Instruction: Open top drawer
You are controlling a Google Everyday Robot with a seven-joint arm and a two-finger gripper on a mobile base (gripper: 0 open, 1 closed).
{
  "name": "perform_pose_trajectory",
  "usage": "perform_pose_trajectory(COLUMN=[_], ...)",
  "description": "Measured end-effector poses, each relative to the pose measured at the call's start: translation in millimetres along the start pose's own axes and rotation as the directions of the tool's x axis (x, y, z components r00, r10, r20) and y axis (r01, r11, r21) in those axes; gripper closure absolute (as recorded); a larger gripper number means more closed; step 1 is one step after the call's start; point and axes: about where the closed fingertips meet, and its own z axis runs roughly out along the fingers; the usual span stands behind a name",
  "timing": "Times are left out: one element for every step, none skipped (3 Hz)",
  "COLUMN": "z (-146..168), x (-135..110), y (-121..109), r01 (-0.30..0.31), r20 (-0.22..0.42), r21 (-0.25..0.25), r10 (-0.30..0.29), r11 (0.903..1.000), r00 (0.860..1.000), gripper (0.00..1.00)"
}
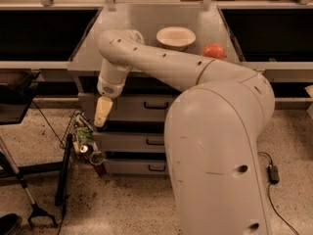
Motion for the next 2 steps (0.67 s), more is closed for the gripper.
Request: perform_pose_trajectory(z=[3, 3], x=[-12, -23], y=[0, -1], r01=[0.016, 0.043], r20=[-0.005, -0.004], r21=[0.009, 0.03], r10=[-0.016, -0.043], r11=[0.9998, 0.9986], r00=[1.0, 0.999], gripper=[0.0, 0.0])
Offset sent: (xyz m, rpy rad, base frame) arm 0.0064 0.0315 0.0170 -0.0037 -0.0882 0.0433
